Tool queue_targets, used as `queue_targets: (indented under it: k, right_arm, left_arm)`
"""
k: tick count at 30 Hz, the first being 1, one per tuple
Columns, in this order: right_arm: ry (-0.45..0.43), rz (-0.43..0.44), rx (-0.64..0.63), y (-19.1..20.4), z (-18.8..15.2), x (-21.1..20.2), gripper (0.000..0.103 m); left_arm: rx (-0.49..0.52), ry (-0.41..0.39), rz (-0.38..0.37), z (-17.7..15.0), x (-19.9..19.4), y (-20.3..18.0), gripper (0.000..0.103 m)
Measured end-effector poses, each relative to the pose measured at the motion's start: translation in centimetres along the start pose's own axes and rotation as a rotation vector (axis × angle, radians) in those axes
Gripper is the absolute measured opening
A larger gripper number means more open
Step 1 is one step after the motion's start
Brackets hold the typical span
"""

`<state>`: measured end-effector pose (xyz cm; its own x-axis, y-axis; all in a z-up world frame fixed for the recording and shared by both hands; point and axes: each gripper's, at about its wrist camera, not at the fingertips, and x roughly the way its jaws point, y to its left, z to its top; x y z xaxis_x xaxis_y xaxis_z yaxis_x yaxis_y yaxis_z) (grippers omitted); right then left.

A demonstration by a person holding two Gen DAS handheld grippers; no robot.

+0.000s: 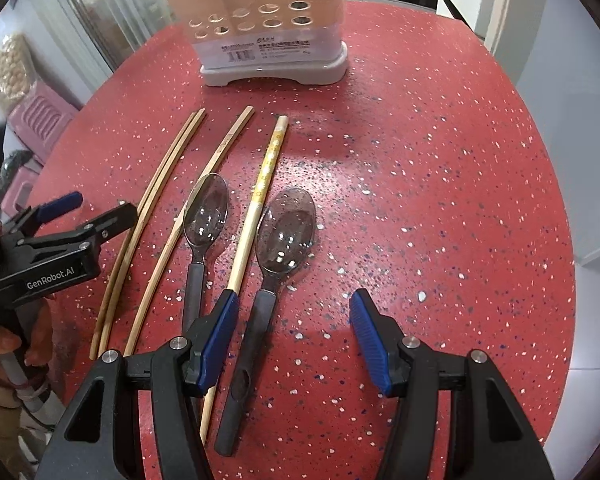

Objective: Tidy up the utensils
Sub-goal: 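Withdraw both open tools back over the remaining chopsticks and spoons, then grasp a plain wooden chopstick with the left tool while the right tool grasps a dark-handled spoon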

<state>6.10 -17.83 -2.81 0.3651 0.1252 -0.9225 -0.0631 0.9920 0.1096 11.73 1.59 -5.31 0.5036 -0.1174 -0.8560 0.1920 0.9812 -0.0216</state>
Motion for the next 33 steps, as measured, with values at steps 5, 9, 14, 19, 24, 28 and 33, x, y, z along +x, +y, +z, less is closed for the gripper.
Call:
queue_targets:
  k: [5,9,14,19,24,28,33]
  right_arm:
    - [0.016,-0.003,-0.034,1.2,0.7,0.5,0.062]
    - [0.026,0.01,-0.026,1.1,0.9,0.5,0.06]
    - [0.02,0.045,-0.011,0.1,0.6,0.4,0.058]
    - [0.01,0.038,-0.002,-0.3,0.3,-0.1,0.058]
    - [0.032,-0.017,-0.024,0.2,0.0,0.2,0.057]
    - [0.025,-0.085,-0.091,2.1,0.3,0.8,0.057]
    - [0.025,-0.078,-0.096,2.1,0.7,0.8,0.041]
  left_arm:
    - [0.043,0.01,-0.004,1.0,0.4,-1.2,0.103]
    - [0.061,0.021,-0.005,1.4,0.5,-1.4,0.103]
    - [0.03,0.032,-0.037,1.0,0.3,-0.6,0.103]
    - [0.029,0.027,-0.028,0.6,0.1,-0.2,0.103]
    - [0.045,0.036,0.002,0.0,0.2,0.2,0.103]
    - [0.042,0.05,0.002,0.1,0.3,-0.2,0.103]
    - [0.092,0.05,-0.015,0.2,-0.2,-1.6,0.103]
